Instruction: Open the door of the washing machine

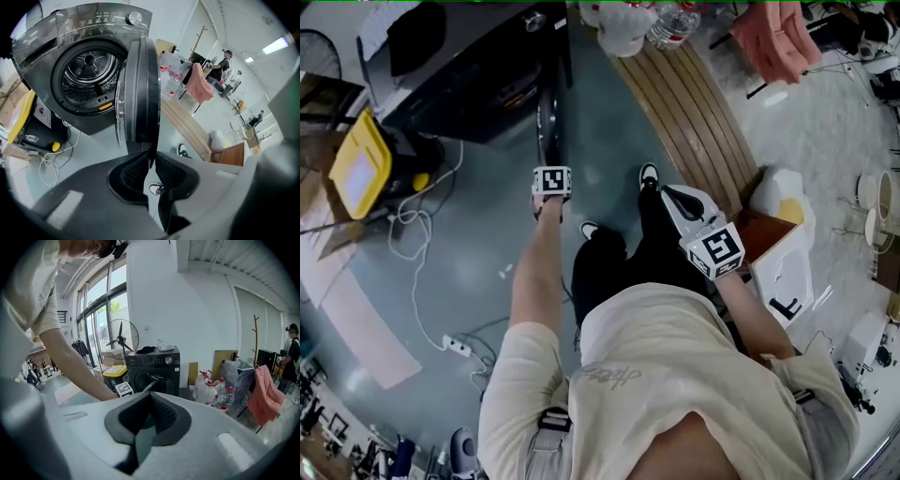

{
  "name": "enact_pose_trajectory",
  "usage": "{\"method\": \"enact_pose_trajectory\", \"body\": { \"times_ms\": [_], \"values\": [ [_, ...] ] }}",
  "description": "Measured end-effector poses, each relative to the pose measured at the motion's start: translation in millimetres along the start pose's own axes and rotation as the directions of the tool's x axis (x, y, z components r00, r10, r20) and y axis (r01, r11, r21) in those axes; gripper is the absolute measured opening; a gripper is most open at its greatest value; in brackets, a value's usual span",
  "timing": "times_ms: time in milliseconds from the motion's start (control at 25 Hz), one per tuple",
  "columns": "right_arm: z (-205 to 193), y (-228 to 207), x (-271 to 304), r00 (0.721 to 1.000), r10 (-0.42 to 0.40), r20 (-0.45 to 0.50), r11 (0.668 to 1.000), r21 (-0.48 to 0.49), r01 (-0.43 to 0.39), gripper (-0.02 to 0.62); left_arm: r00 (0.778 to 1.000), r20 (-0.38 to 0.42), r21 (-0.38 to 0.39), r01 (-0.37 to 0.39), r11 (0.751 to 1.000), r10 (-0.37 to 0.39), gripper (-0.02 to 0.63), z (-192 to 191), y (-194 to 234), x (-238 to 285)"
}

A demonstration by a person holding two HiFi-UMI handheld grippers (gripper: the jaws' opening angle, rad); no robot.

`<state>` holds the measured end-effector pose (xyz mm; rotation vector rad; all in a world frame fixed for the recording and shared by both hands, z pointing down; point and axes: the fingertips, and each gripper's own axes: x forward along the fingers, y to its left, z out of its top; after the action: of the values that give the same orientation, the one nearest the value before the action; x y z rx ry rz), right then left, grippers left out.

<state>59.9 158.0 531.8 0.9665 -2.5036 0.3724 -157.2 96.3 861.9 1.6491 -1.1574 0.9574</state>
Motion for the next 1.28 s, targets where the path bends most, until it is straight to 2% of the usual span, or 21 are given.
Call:
{"method": "enact_pose_trajectory", "body": {
  "times_ms": [80, 120, 160, 280, 400, 440, 720, 880, 1040, 1160, 1200, 1280],
  "values": [
    [-1, -4, -2, 1.0, -0.002, 0.006, 1.0, 0.003, 0.002, 0.002, 0.985, 0.03, -0.048, 0.169, 0.984, -0.168, 0.063, 3, -34, 8],
    [-2, -7, -3, 1.0, -0.001, 0.008, 1.0, 0.003, 0.001, 0.002, 0.978, 0.035, -0.061, 0.208, 0.976, -0.207, 0.063, 4, -44, 11],
    [-4, -11, -4, 1.0, 0.001, 0.009, 1.0, 0.004, -0.001, 0.002, 0.977, 0.031, -0.065, 0.21, 0.975, -0.209, 0.063, 3, -48, 11],
    [-10, -25, -7, 1.0, 0.008, 0.012, 1.0, 0.019, -0.008, 0.002, 0.996, 0.004, -0.044, 0.086, 0.995, -0.086, 0.064, 1, -35, 9],
    [-14, -43, -8, 0.999, 0.038, 0.012, 0.999, 0.02, -0.038, 0.002, 0.983, 0.028, -0.103, 0.182, 0.978, -0.18, 0.064, 6, -75, 17],
    [-15, -50, -9, 0.999, 0.048, 0.011, 0.999, 0.016, -0.049, 0.002, 0.982, 0.024, -0.123, 0.191, 0.974, -0.189, 0.064, 5, -84, 19],
    [-14, -125, -11, 0.995, 0.103, 0.005, 0.994, 0.025, -0.103, 0.002, 0.992, -0.01, -0.211, 0.122, 0.97, -0.127, 0.064, 13, -123, 31],
    [-11, -171, -5, 0.992, 0.13, -0.004, 0.991, 0.025, -0.129, 0.002, 0.999, -0.049, -0.217, -0.01, 0.976, -0.001, 0.066, 20, -123, 33],
    [1, -218, 0, 0.989, 0.147, 0.004, 0.989, 0.02, -0.147, 0.002, 0.995, -0.084, -0.24, -0.071, 0.968, 0.052, 0.067, 32, -140, 39],
    [10, -250, 6, 0.988, 0.157, 0.01, 0.987, 0.017, -0.157, 0.002, 0.993, -0.099, -0.269, -0.086, 0.959, 0.061, 0.069, 40, -156, 45],
    [13, -260, 7, 0.987, 0.161, 0.011, 0.987, 0.02, -0.161, 0.002, 0.994, -0.094, -0.278, -0.074, 0.958, 0.05, 0.069, 45, -164, 48],
    [16, -275, 7, 0.984, 0.176, 0.012, 0.984, 0.027, -0.176, 0.002, 0.997, -0.069, -0.315, -0.005, 0.949, -0.018, 0.069, 55, -189, 60]
  ]
}}
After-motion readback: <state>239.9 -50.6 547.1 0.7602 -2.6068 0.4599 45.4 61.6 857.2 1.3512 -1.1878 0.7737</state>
